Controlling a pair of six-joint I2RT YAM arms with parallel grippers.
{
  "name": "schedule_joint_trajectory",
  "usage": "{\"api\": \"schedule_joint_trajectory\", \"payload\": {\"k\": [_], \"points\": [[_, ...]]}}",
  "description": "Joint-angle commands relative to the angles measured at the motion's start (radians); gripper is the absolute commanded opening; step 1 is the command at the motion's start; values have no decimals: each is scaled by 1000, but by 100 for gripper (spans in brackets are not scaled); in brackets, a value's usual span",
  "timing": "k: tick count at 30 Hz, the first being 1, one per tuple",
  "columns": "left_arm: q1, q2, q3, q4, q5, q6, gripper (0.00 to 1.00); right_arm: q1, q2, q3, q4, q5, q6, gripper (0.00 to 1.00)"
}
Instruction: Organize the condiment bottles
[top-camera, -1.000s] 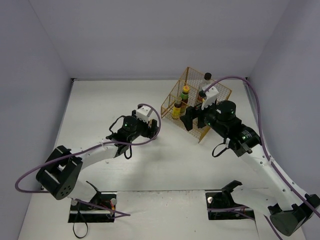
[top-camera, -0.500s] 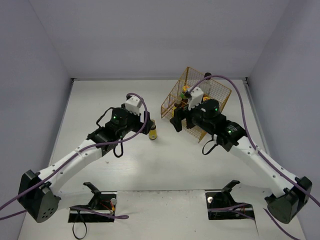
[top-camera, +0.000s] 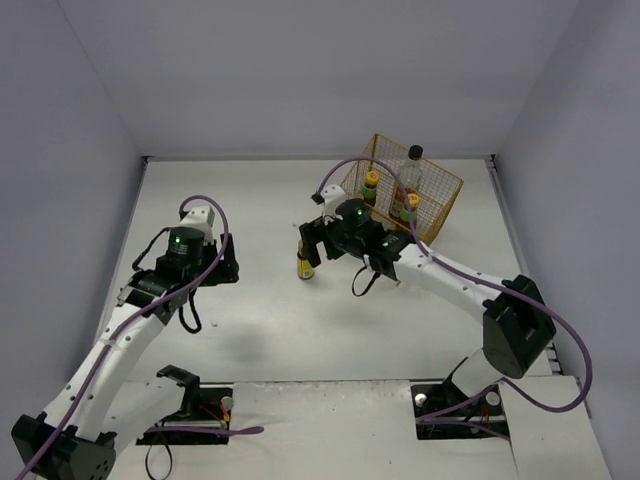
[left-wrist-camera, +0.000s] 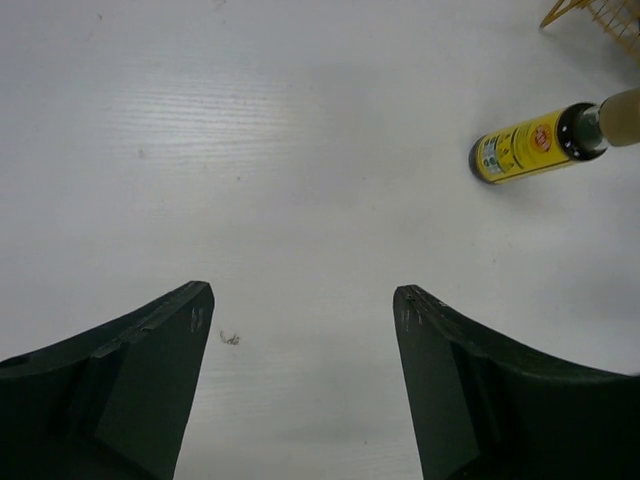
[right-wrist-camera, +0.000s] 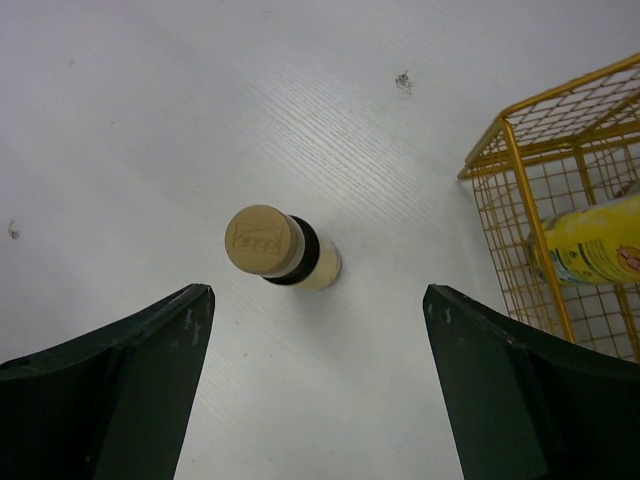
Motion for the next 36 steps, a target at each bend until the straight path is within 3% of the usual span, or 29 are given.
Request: {"api": "schedule_joint_trajectory", "payload": {"k": [1, 12, 14, 15, 17, 18, 22, 36], "points": [[8, -53, 37, -96, -63, 27, 72, 25, 41, 85, 128, 12, 7, 88], [11, -113, 34, -161, -89, 47, 73, 36, 176, 126, 172, 9, 1, 76], [11, -117, 34, -164, -88, 47, 73, 36, 181, 120, 180, 15, -1, 63], [11, -118, 34, -164, -88, 48, 72, 36, 178, 117, 183, 16, -1, 49], [11, -114, 39, -163, -87, 48, 73, 36, 167, 106, 189, 21, -4, 34], [11, -114, 42, -161, -86, 53, 73, 36, 149, 103, 192, 32, -5, 21], [11, -98, 59, -149, -81, 65, 73, 36, 78, 106, 171, 44, -33, 0], [10, -37, 97, -114, -38, 73, 73, -47, -199, 240, -91, 263, -93, 0]]}}
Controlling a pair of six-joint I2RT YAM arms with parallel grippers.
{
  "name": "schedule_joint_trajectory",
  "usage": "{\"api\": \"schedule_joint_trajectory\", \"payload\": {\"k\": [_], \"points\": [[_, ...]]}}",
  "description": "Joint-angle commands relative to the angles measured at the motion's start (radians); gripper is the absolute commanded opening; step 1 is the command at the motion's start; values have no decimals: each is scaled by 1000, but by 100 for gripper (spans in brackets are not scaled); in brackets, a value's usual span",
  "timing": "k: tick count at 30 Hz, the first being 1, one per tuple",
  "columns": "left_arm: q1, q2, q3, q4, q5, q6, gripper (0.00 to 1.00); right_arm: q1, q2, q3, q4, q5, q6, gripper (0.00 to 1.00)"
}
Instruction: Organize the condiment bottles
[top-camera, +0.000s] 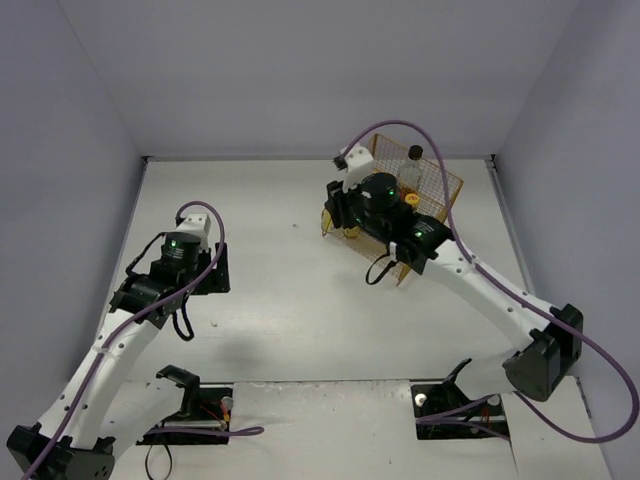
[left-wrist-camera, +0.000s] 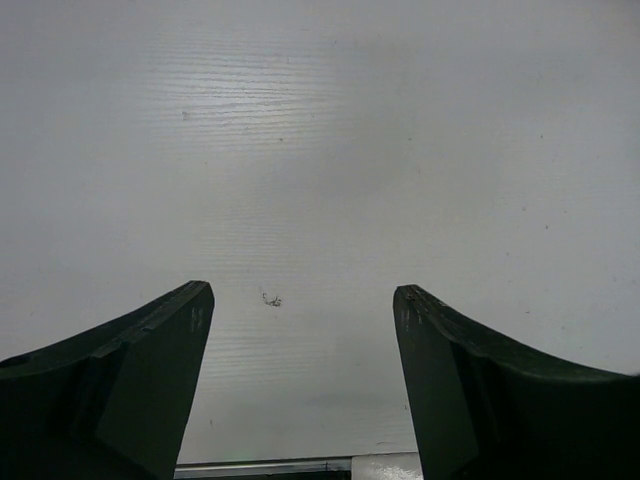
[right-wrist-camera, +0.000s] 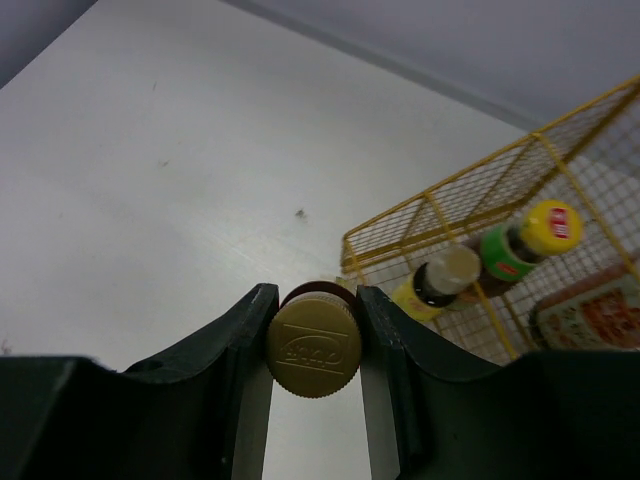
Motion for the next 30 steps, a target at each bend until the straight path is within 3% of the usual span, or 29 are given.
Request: {"api": "schedule_joint_trajectory", "payload": {"k": [1, 8, 19, 30], "points": [[4, 13, 73, 47, 14, 16, 73, -53, -86, 42, 15, 95, -14, 0], [3, 27, 79, 53, 25, 13, 73, -178, -160, -85, 55, 63, -28, 0], [3, 33, 80, 56, 49, 7, 72, -234, -172, -304, 192, 69, -33, 0], [3, 22, 73, 44, 53, -1, 73, -322, -157, -473, 293, -43, 7, 2]]}}
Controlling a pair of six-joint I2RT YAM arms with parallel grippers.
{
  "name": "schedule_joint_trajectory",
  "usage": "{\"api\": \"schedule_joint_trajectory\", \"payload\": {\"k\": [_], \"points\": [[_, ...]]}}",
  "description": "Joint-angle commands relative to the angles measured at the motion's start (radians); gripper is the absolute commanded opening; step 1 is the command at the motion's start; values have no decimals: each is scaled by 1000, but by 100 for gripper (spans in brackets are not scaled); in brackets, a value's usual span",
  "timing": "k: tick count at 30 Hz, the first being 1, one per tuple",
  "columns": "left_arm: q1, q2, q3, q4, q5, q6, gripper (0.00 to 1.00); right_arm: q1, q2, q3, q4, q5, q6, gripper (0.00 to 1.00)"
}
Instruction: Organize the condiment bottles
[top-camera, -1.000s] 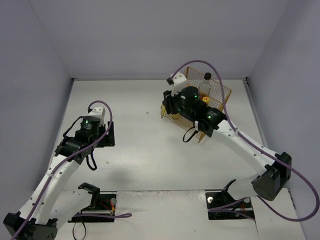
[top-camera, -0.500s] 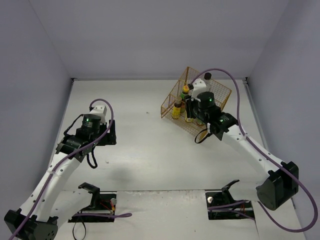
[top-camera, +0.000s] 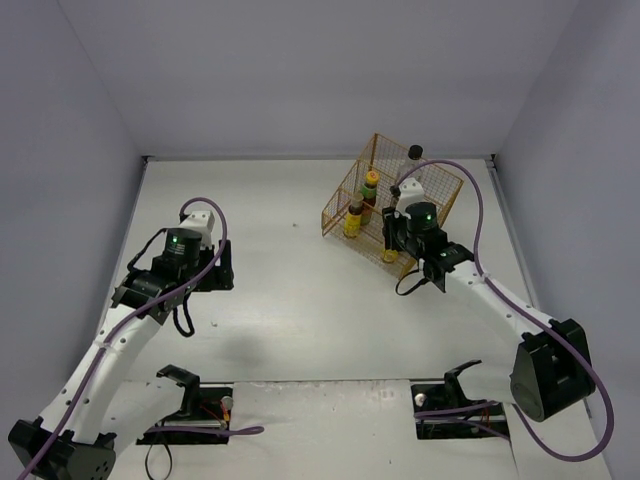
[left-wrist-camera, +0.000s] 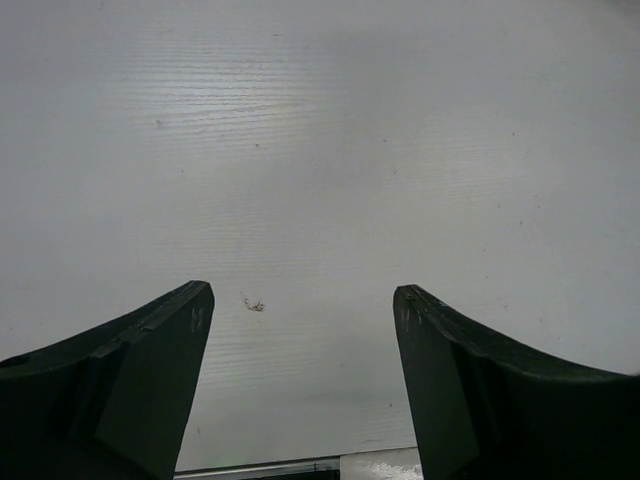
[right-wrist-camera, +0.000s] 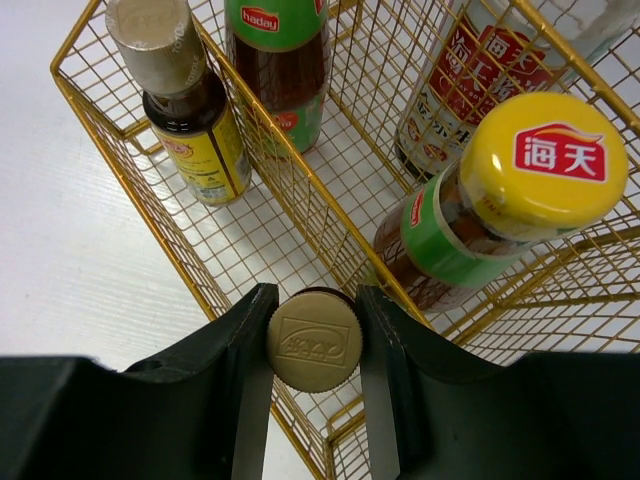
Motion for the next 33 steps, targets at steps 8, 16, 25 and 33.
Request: {"api": "schedule_joint_trajectory", "payload": {"k": [8, 16, 25, 33], "points": [[3, -23, 59, 22, 2, -8, 73, -6, -12, 1, 135, -92, 38, 10], [3, -40, 48, 22, 5, -9, 73, -6, 19, 21, 162, -97, 70, 18], [3, -56, 47, 21, 16, -17, 73, -1, -35, 52, 101, -97, 62, 54], [3, -75, 76, 1, 19, -20, 73, 2, -148, 208, -64, -101, 50, 76]]}}
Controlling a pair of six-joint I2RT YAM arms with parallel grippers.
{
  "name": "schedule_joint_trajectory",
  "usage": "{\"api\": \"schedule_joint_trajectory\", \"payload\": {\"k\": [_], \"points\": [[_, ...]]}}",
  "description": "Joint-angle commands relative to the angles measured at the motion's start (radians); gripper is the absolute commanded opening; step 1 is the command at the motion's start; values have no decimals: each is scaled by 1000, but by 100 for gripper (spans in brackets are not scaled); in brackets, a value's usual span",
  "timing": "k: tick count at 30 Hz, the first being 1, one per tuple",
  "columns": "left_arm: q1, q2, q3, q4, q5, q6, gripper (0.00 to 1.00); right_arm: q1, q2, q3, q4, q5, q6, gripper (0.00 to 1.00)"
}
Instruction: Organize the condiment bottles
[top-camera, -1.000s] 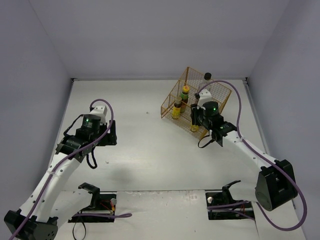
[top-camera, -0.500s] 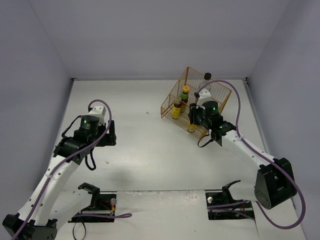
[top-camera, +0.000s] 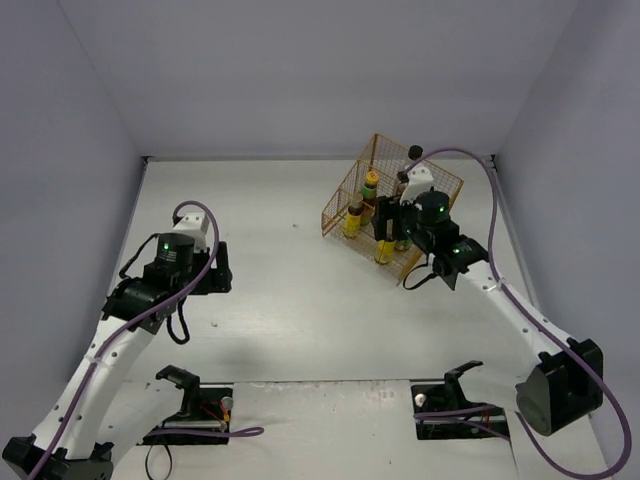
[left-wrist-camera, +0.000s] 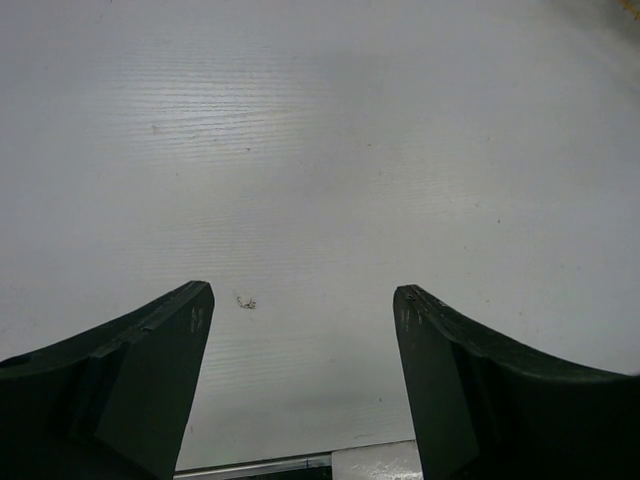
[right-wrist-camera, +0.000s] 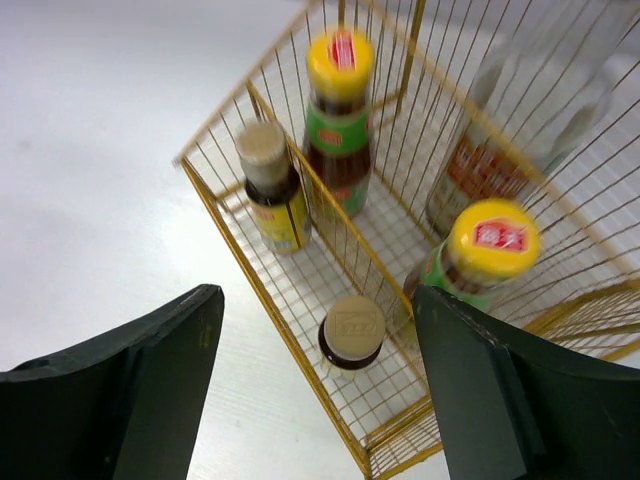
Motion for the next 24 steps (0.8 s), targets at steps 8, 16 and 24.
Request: {"api": "schedule_joint_trajectory", "payload": {"k": [8, 16, 24], "points": [[4, -24, 199, -83, -62, -9, 73, 8, -217, 314, -279, 153, 101, 100], [4, -62, 336, -252, -204, -33, 73, 7, -390, 353, -475, 154, 132, 100], [4, -128, 370, -364, -287, -41, 73, 7, -627, 265, -444, 179, 134, 100]]}}
